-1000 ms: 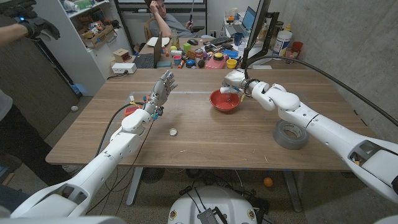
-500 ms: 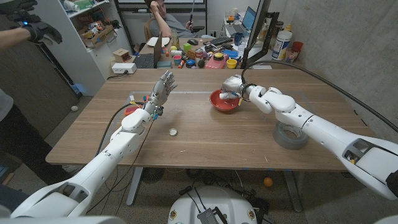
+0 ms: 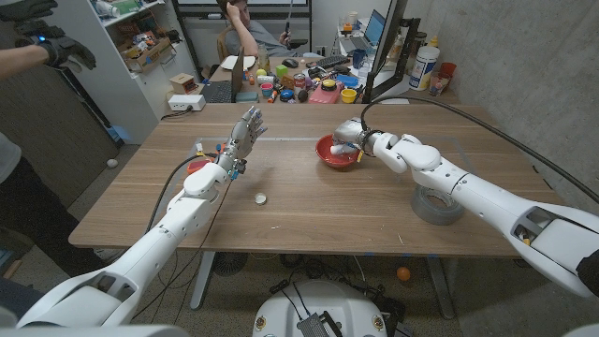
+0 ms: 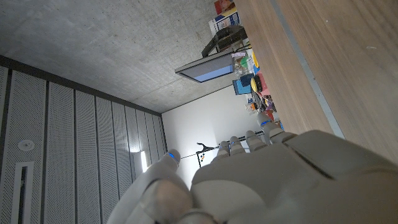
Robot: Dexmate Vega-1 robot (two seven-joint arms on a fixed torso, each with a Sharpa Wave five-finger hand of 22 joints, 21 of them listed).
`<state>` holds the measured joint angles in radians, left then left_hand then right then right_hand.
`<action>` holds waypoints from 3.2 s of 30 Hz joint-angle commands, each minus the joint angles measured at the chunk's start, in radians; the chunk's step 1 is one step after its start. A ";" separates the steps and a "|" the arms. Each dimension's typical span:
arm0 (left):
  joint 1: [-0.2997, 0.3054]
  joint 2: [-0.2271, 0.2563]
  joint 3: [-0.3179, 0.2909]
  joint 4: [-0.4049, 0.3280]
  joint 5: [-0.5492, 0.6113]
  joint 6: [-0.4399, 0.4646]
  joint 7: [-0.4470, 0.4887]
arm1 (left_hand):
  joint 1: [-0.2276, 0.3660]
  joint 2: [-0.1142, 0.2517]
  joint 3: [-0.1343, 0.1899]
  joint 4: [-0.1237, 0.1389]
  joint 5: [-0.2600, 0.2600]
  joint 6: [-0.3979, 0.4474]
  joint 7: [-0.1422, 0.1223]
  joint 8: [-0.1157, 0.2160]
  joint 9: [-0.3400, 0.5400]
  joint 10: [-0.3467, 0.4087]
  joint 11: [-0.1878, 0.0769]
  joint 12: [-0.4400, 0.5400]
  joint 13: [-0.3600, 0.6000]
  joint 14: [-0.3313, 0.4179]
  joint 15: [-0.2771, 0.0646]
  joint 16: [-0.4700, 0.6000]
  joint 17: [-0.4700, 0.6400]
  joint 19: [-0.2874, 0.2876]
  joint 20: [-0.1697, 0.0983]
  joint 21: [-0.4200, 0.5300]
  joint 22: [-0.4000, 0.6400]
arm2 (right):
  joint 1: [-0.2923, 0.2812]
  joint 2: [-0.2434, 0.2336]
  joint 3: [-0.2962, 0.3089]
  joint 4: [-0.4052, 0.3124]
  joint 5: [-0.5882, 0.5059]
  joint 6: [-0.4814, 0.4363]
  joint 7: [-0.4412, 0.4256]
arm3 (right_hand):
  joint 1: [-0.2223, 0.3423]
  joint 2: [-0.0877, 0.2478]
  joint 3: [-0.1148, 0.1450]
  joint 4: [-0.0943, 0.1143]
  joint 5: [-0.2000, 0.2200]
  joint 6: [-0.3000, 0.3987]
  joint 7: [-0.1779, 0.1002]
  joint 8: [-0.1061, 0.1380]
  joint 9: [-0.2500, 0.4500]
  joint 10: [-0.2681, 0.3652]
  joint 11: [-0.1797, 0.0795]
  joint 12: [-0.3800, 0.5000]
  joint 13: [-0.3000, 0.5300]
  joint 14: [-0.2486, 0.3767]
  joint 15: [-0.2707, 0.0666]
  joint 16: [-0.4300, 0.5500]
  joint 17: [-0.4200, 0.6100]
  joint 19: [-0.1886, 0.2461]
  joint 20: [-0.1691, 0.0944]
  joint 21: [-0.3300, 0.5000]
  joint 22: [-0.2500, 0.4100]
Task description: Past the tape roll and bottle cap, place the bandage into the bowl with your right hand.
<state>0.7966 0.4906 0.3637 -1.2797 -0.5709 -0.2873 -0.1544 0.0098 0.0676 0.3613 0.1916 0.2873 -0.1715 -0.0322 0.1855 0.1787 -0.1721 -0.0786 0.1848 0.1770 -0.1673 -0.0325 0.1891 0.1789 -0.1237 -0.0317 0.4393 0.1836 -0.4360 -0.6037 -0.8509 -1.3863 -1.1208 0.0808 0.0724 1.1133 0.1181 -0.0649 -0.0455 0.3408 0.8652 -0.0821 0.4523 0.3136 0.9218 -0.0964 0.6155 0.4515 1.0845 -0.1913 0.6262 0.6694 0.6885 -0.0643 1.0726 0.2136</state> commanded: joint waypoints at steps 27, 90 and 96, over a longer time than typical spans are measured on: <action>-0.050 -0.030 0.003 0.073 0.011 -0.012 -0.031 | -0.004 0.109 -0.007 0.001 0.002 -0.024 0.004 0.004 0.005 -0.017 0.001 0.003 0.003 -0.009 -0.030 0.002 0.003 0.006 -0.047 -0.005 0.006 | 0.016 -0.024 0.008 -0.048 0.004 -0.031 0.079 | -0.221 -0.052 -0.251 0.153 0.038 -0.387 -0.067 -0.259 -0.116 -0.290 0.017 -0.294 -0.194 -0.211 -0.029 -0.285 -0.276 -0.097 -0.013 -0.136 -0.038; 0.013 0.018 -0.027 -0.019 -0.017 -0.041 -0.048 | -0.004 0.109 -0.011 0.000 0.004 -0.021 -0.002 0.004 0.005 -0.023 0.003 0.004 0.003 -0.016 -0.019 0.000 0.003 0.003 -0.034 -0.014 0.006 | -0.148 -0.108 0.366 -0.359 0.478 -0.080 0.067 | -0.333 0.063 -0.169 0.201 -0.032 -0.618 -0.064 -0.275 -0.125 -0.721 0.035 -0.433 -0.269 -0.759 0.114 -0.449 -0.448 -0.397 0.211 -0.426 -0.043; 0.028 0.031 -0.031 -0.038 -0.027 -0.052 -0.058 | -0.004 0.109 -0.011 0.000 0.004 -0.021 -0.001 0.004 0.005 -0.023 0.004 0.004 0.003 -0.016 -0.019 0.000 0.003 0.004 -0.034 -0.015 0.006 | -0.176 -0.121 0.408 -0.357 0.607 -0.071 0.029 | -0.341 0.062 -0.165 0.200 -0.038 -0.627 -0.061 -0.273 -0.125 -0.729 0.037 -0.430 -0.269 -0.776 0.128 -0.449 -0.451 -0.408 0.223 -0.438 -0.043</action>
<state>0.7971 0.5003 0.3408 -1.2820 -0.5820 -0.3244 -0.2038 0.0098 0.0676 0.3529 0.1918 0.2873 -0.1715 -0.0322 0.1855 0.1787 -0.1721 -0.0786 0.1849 0.1770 -0.1673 -0.0325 0.1890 0.1789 -0.1181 -0.0373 0.4249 0.1884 -0.5654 -0.7082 -0.5244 -1.7431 -0.7324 -0.0122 0.1646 0.7793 0.1818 -0.2348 0.1528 0.3090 0.2429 -0.1432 0.1826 0.1860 0.1992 -0.0608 0.1817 0.1813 0.3174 -0.0428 0.1769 0.2182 0.2835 0.1514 0.6402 0.1678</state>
